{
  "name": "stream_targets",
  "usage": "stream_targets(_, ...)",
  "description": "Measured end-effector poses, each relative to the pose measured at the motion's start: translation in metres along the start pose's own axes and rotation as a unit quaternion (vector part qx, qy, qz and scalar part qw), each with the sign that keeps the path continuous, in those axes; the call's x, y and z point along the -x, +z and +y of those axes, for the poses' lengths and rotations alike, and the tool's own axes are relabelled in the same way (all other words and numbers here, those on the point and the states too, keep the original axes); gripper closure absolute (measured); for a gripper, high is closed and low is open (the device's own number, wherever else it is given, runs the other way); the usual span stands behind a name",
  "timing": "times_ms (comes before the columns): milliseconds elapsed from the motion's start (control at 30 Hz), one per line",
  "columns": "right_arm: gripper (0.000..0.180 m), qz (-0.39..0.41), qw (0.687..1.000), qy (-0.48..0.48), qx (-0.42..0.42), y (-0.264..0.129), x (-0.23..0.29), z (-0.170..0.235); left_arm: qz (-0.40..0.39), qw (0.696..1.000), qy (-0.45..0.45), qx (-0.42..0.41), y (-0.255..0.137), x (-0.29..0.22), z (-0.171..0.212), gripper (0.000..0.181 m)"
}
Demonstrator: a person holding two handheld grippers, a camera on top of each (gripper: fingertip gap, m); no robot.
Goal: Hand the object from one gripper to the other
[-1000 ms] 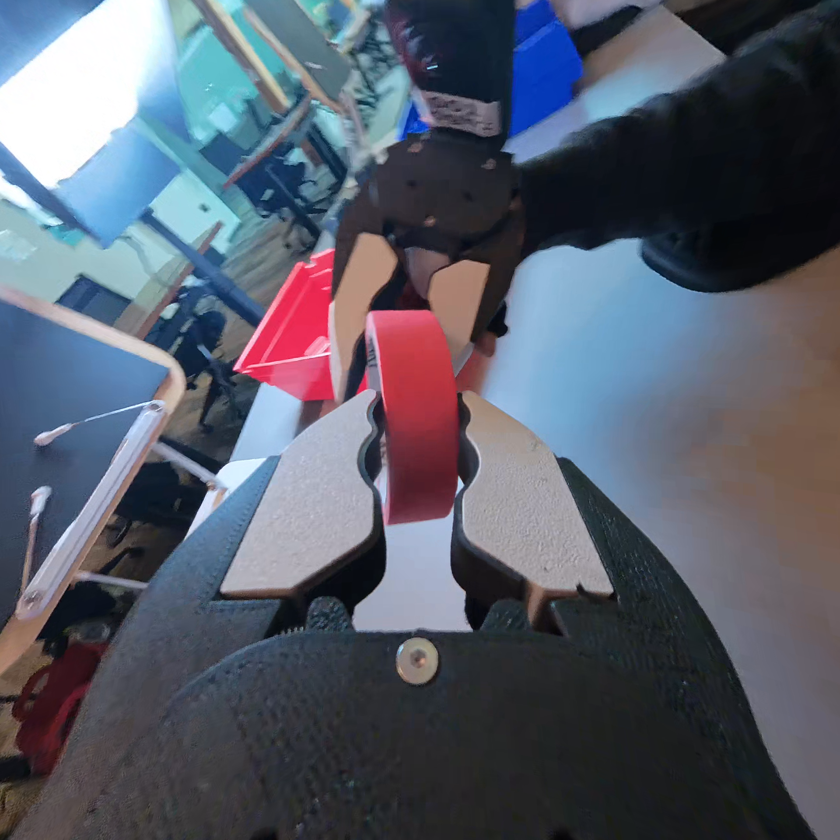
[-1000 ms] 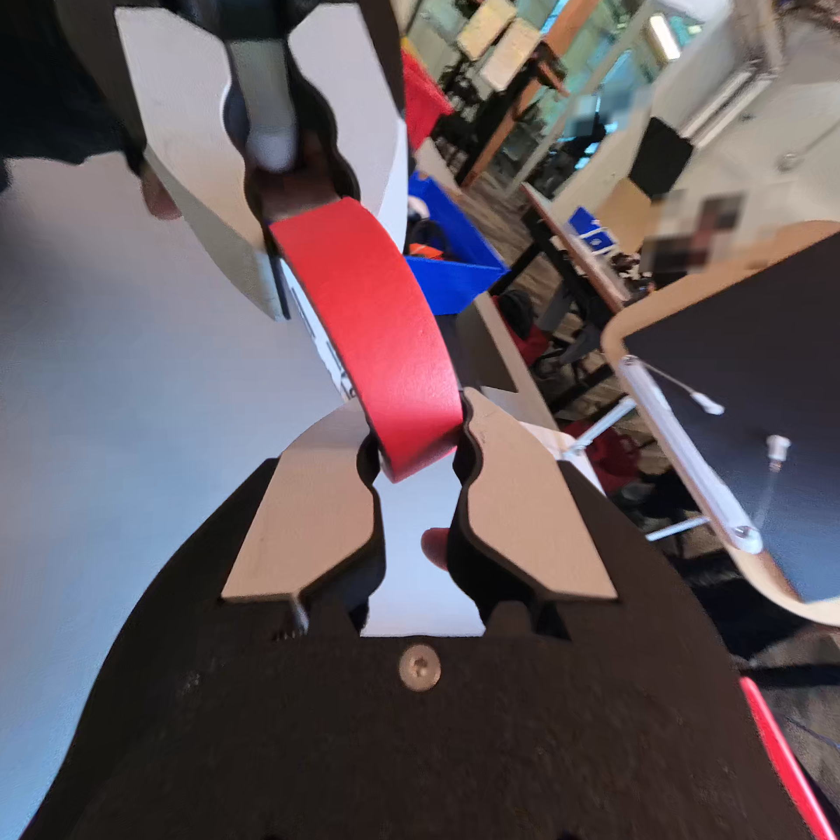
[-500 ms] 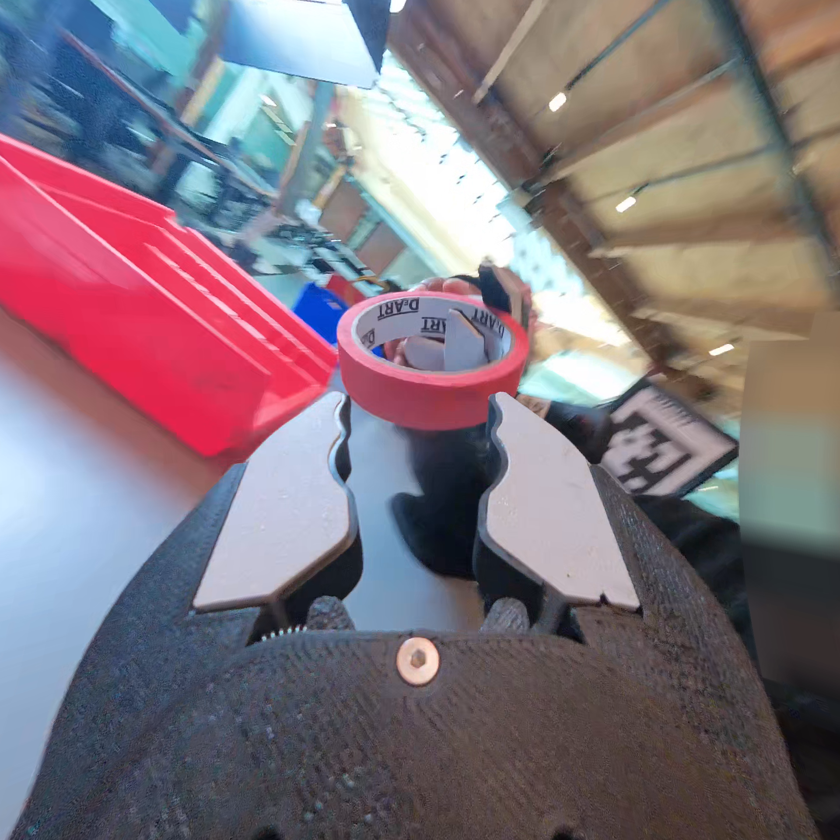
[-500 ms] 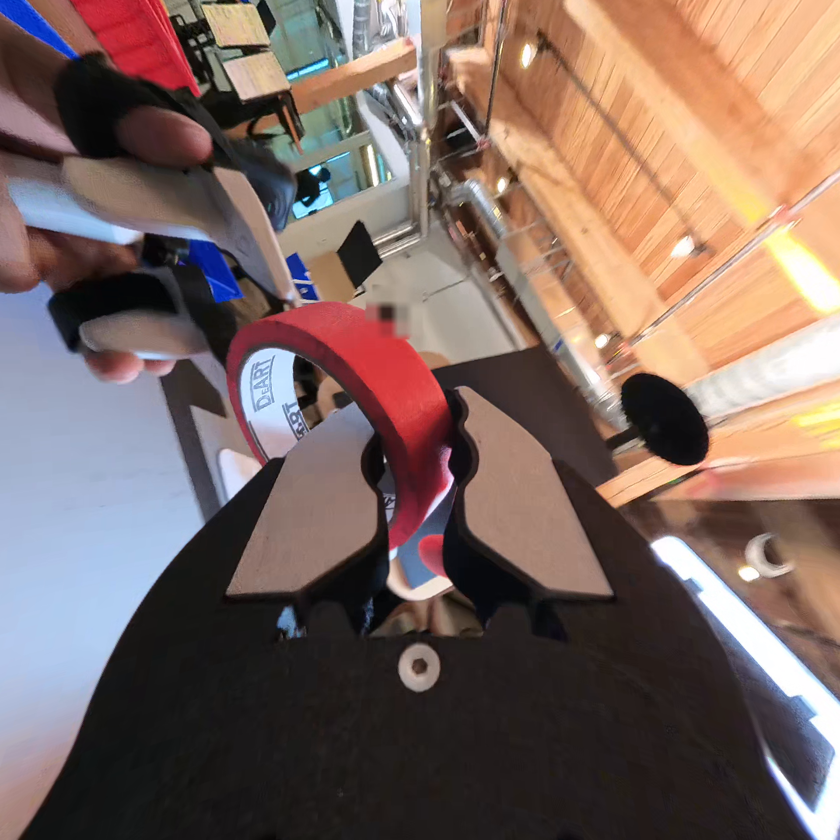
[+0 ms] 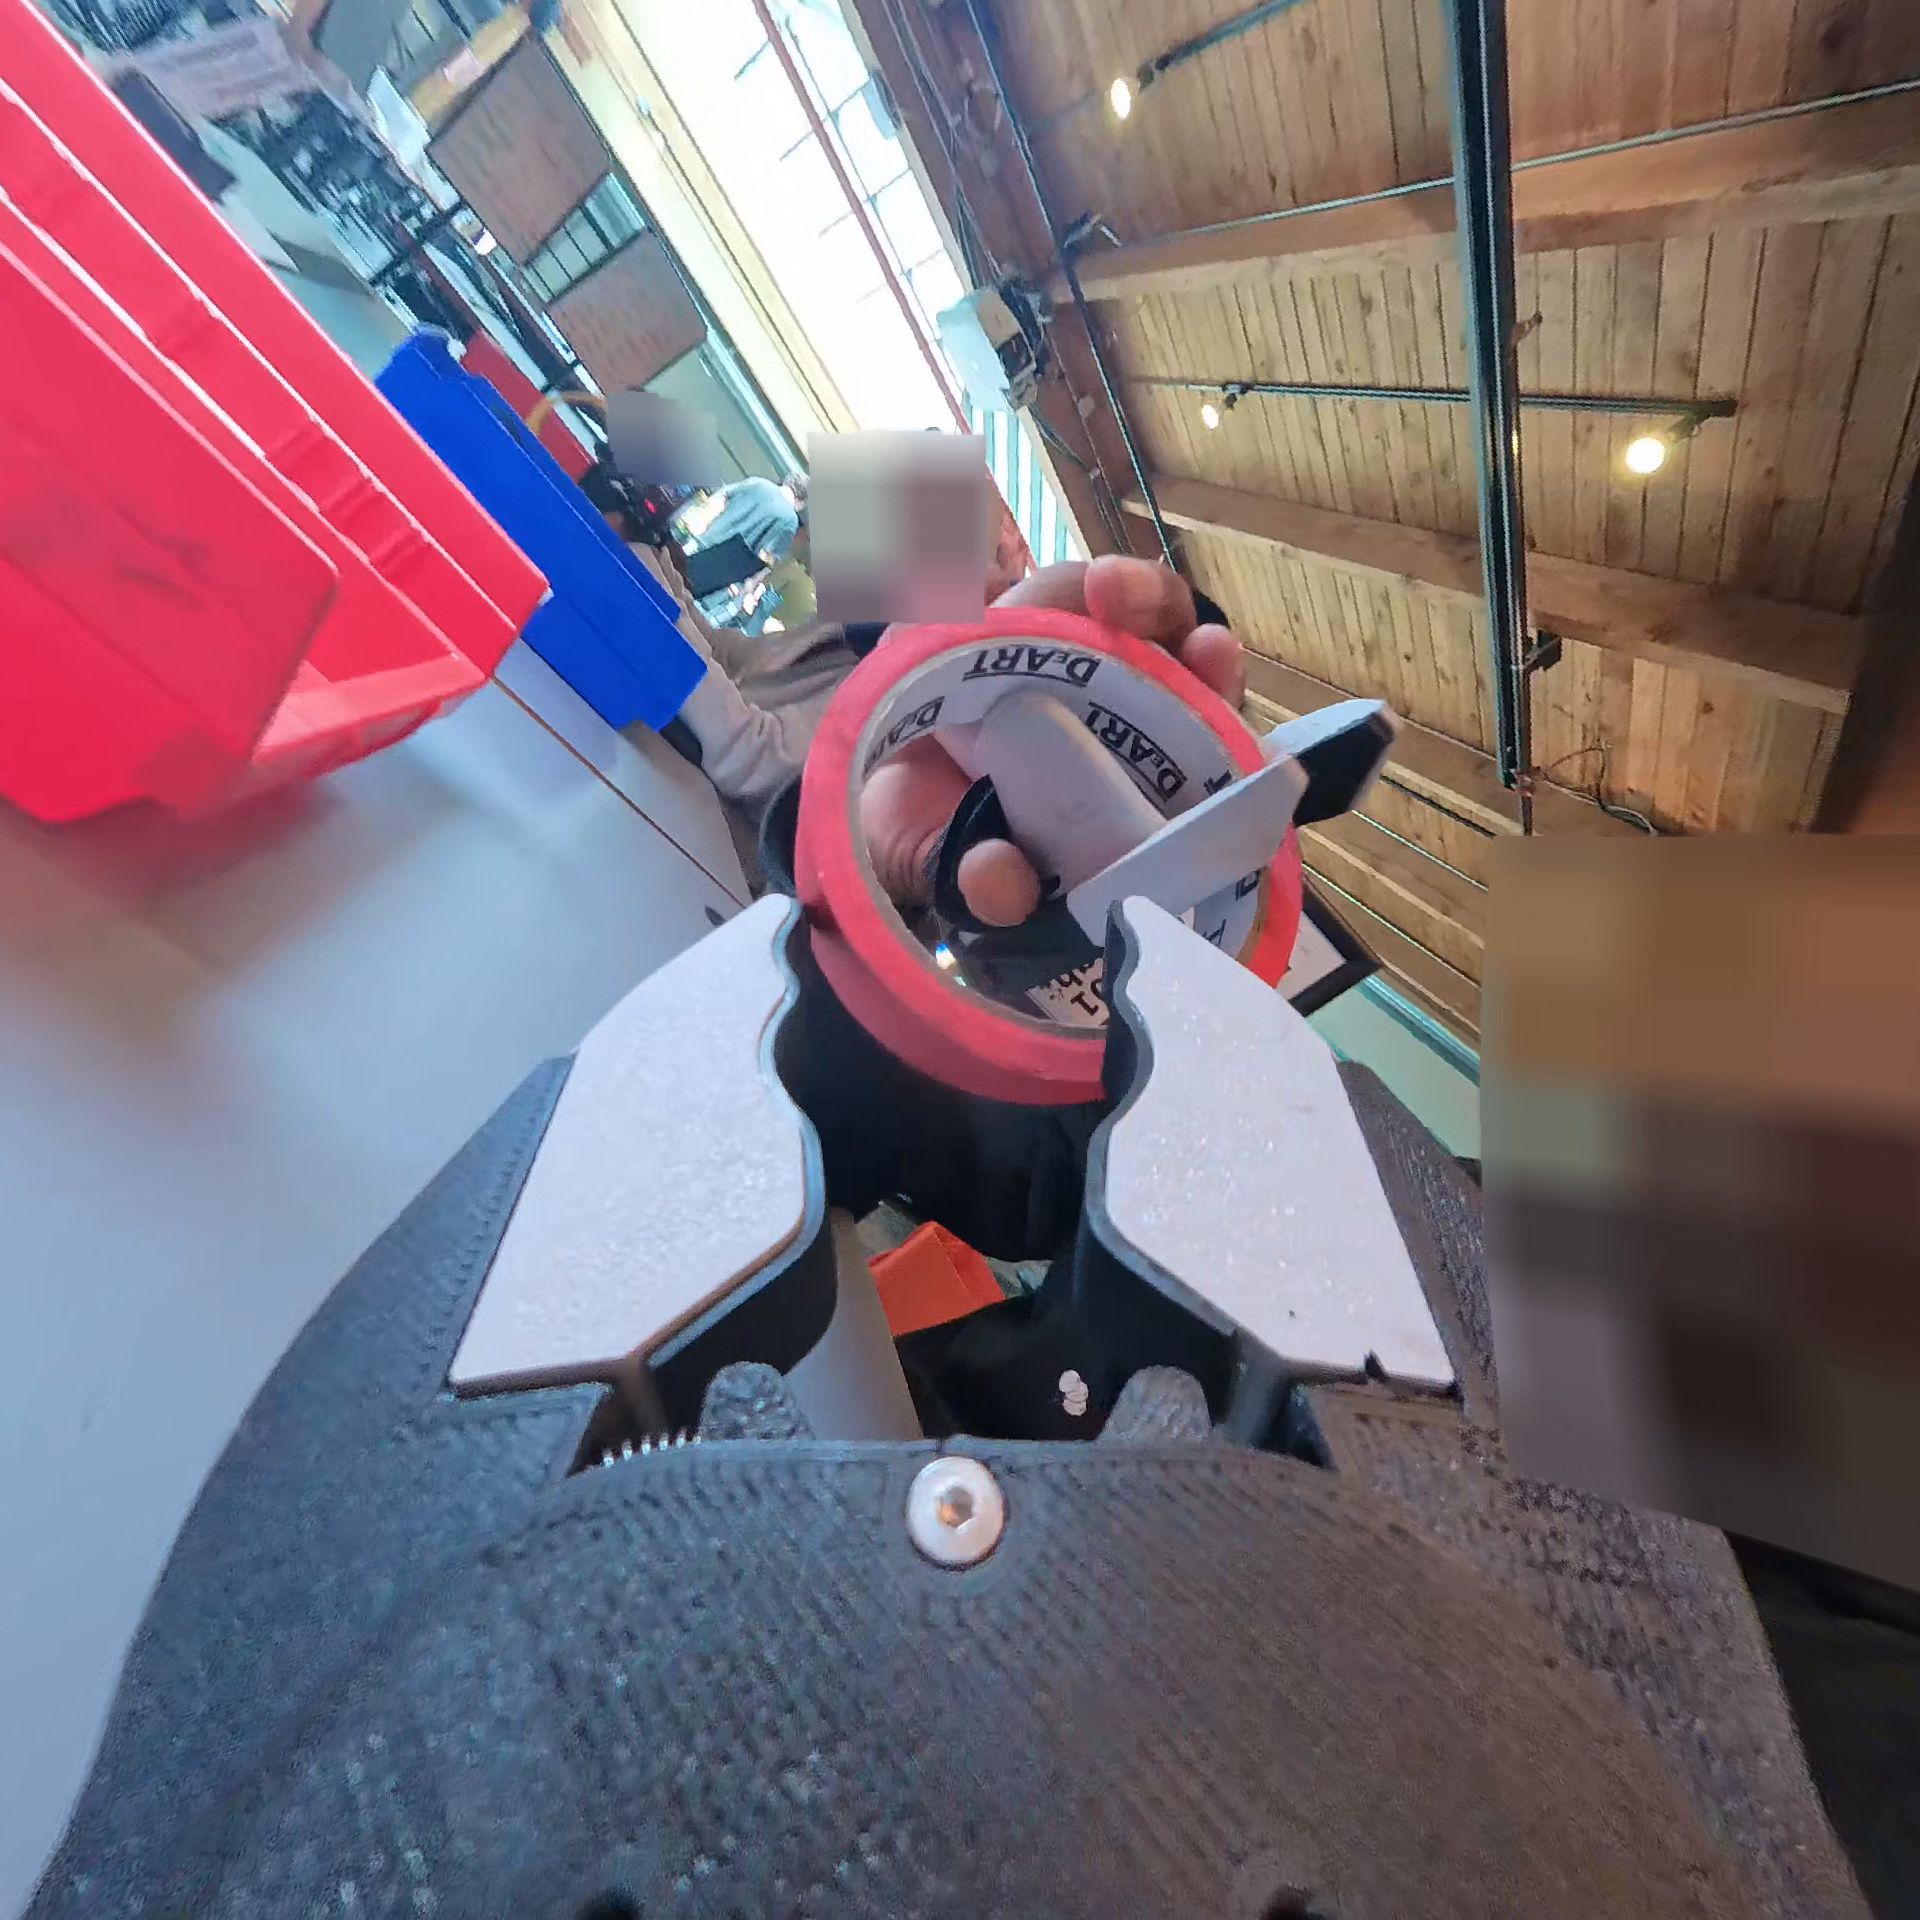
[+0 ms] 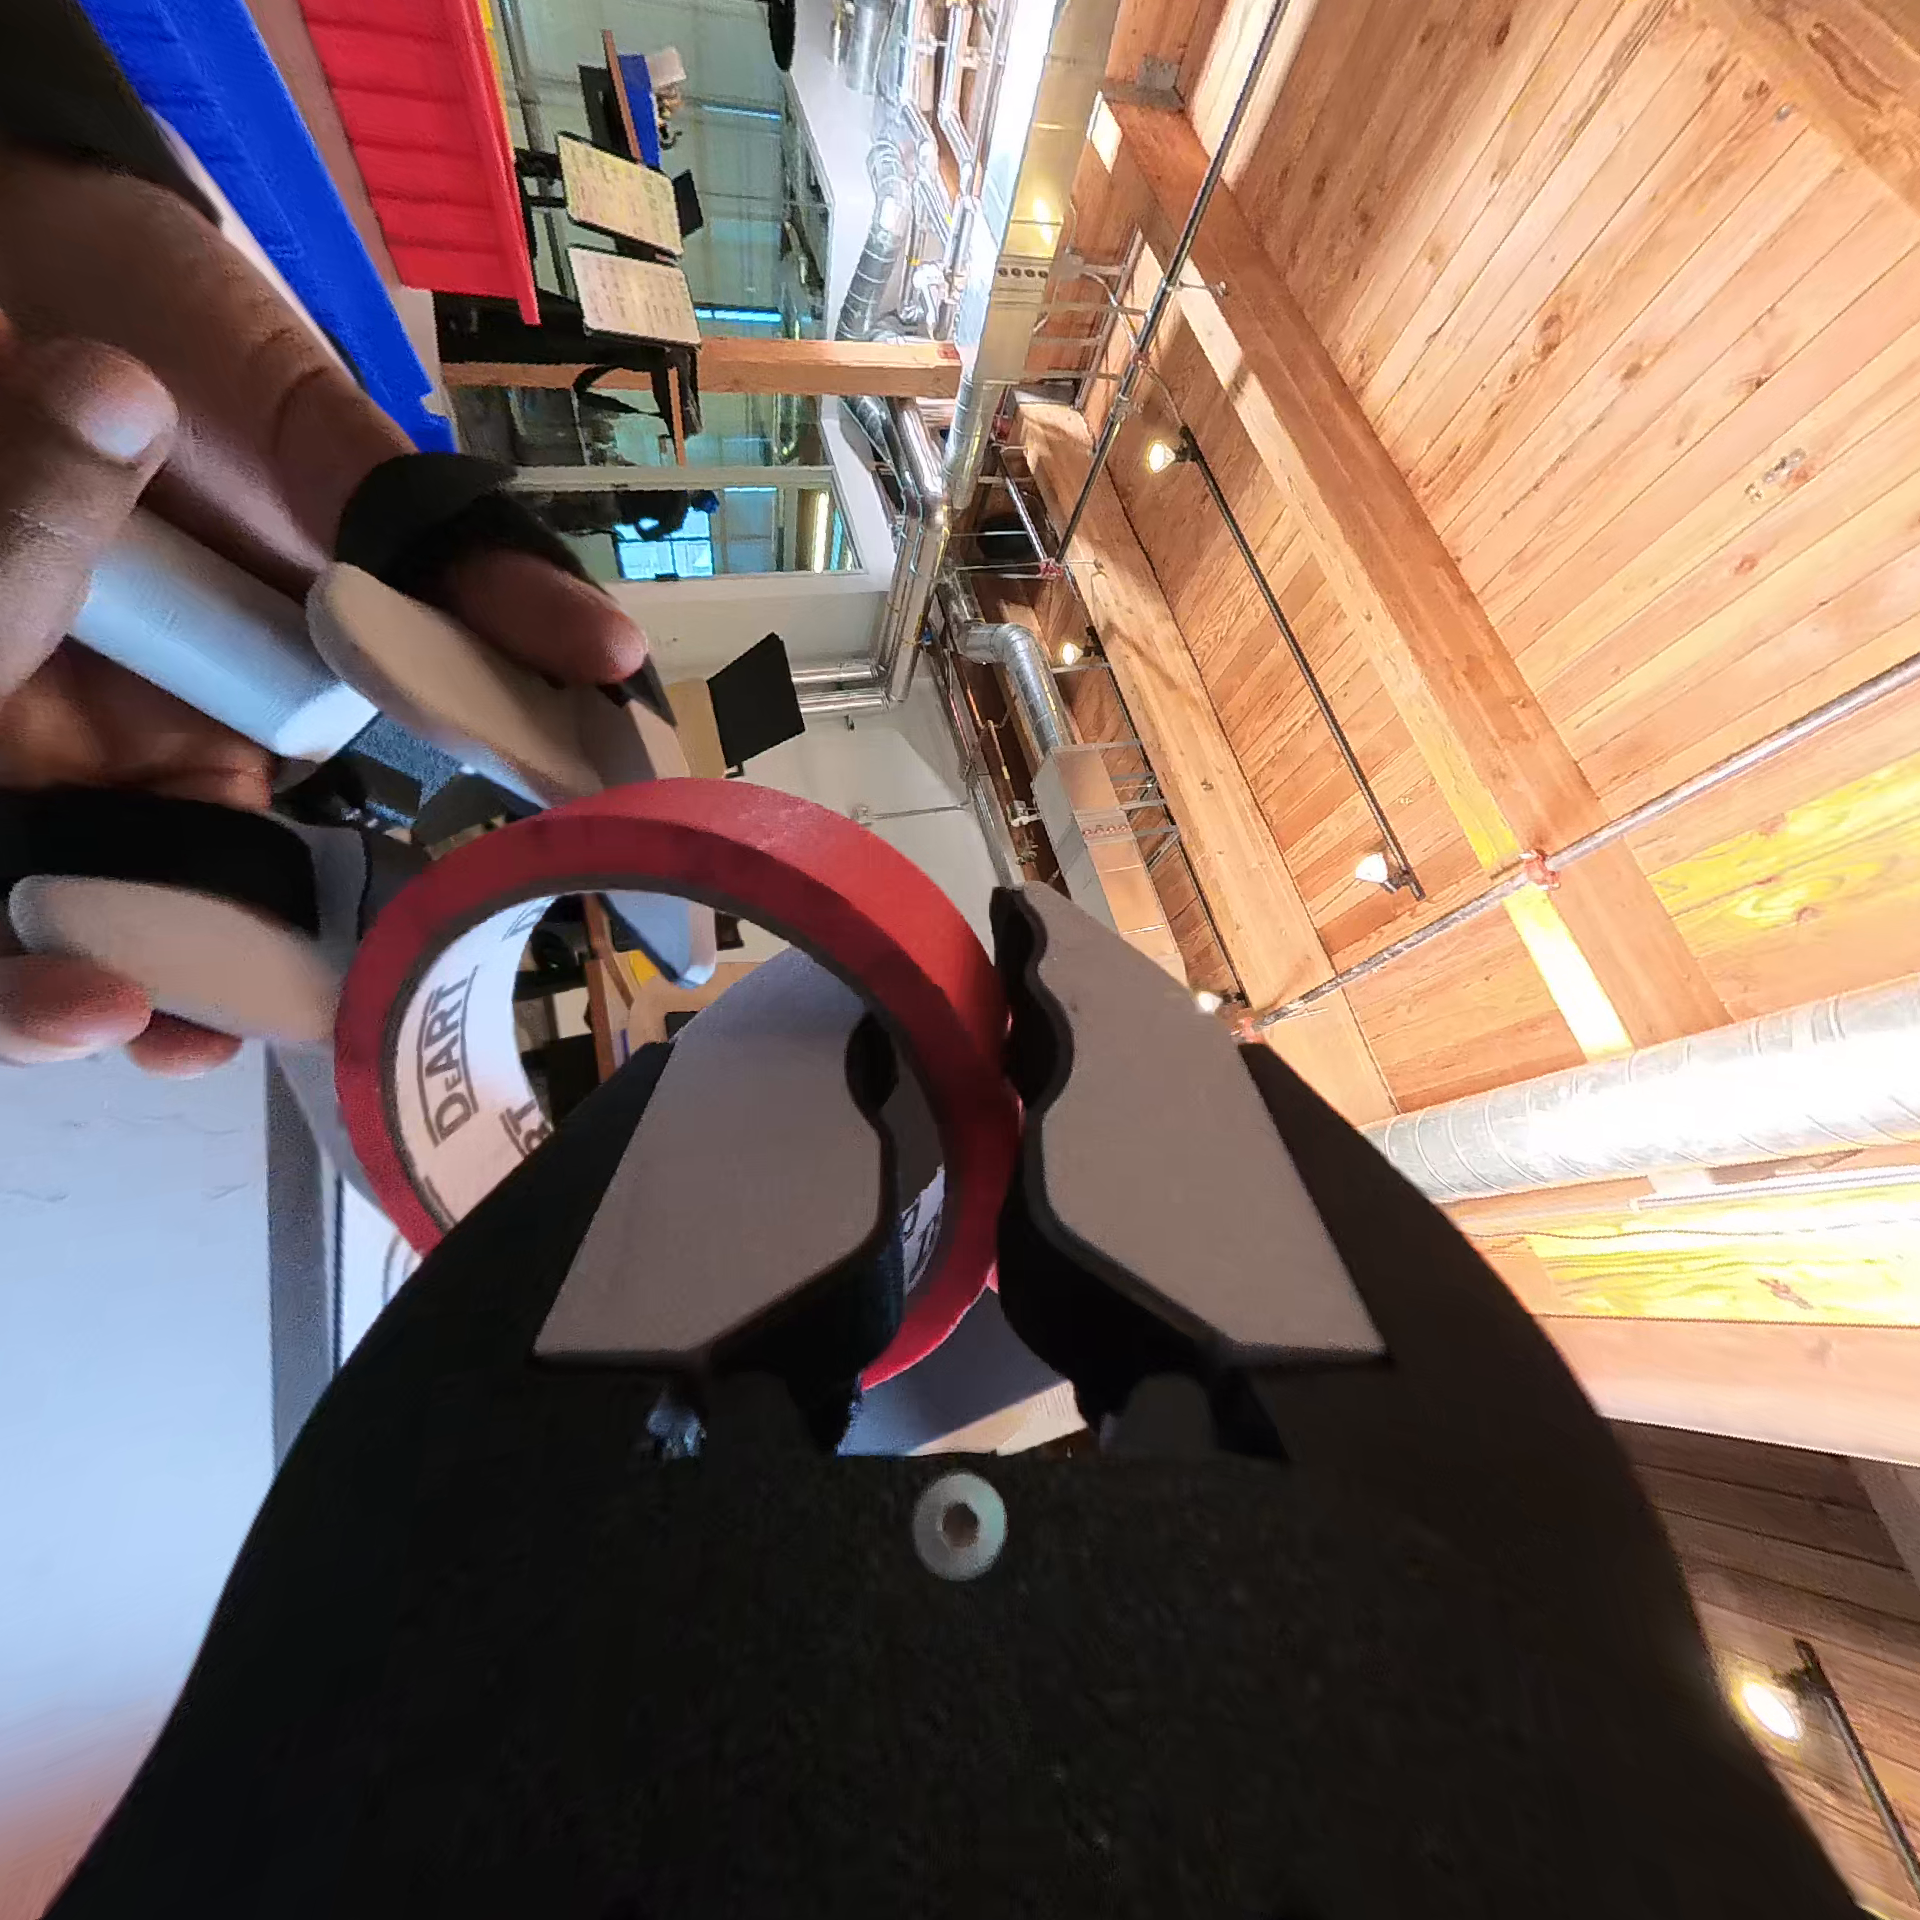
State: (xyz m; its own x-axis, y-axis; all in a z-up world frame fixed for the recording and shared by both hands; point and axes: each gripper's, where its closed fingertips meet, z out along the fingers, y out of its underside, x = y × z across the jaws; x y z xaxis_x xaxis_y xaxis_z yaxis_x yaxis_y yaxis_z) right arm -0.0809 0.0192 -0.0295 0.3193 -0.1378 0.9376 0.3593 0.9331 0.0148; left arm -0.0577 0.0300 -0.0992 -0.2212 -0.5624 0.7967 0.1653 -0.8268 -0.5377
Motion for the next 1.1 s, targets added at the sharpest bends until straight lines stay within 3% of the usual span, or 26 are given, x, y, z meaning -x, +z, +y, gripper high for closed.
stream_targets(67,0.162,-0.004,1.0,0.006,0.002,0.0,0.002,0.001,0.004,1.0,-0.013,0.006,0.004,0.004,0.005,0.129)
stream_targets(167,0.163,-0.016,1.0,0.016,0.009,0.001,0.003,0.005,-0.012,1.0,-0.018,-0.005,0.005,0.016,0.005,0.151)
stream_targets(467,0.159,-0.062,0.996,0.06,0.036,0.004,0.016,0.019,-0.098,0.994,0.049,-0.005,-0.007,0.03,-0.003,0.157)
stream_targets(533,0.141,-0.07,0.993,0.076,0.056,0.005,0.016,0.028,-0.103,0.993,0.061,-0.022,-0.012,0.03,-0.009,0.17)
stream_targets(600,0.136,-0.087,0.989,0.094,0.07,0.004,0.018,0.036,-0.117,0.99,0.071,-0.041,-0.02,0.031,-0.018,0.171)
stream_targets(767,0.136,-0.124,0.968,0.19,0.103,0.002,0.029,0.058,-0.195,0.962,0.176,-0.067,-0.04,0.026,-0.04,0.171)
stream_targets(900,0.143,-0.18,0.896,0.394,0.096,-0.002,0.035,0.065,-0.299,0.897,0.319,-0.069,-0.06,0.015,-0.06,0.172)
stream_targets(1000,0.133,-0.249,0.777,0.577,0.042,-0.005,0.031,0.044,-0.369,0.815,0.442,-0.063,-0.069,-0.002,-0.073,0.171)
stream_targets(1100,0.123,-0.302,0.666,0.682,-0.009,-0.008,0.026,0.022,-0.417,0.725,0.545,-0.055,-0.071,-0.02,-0.08,0.171)
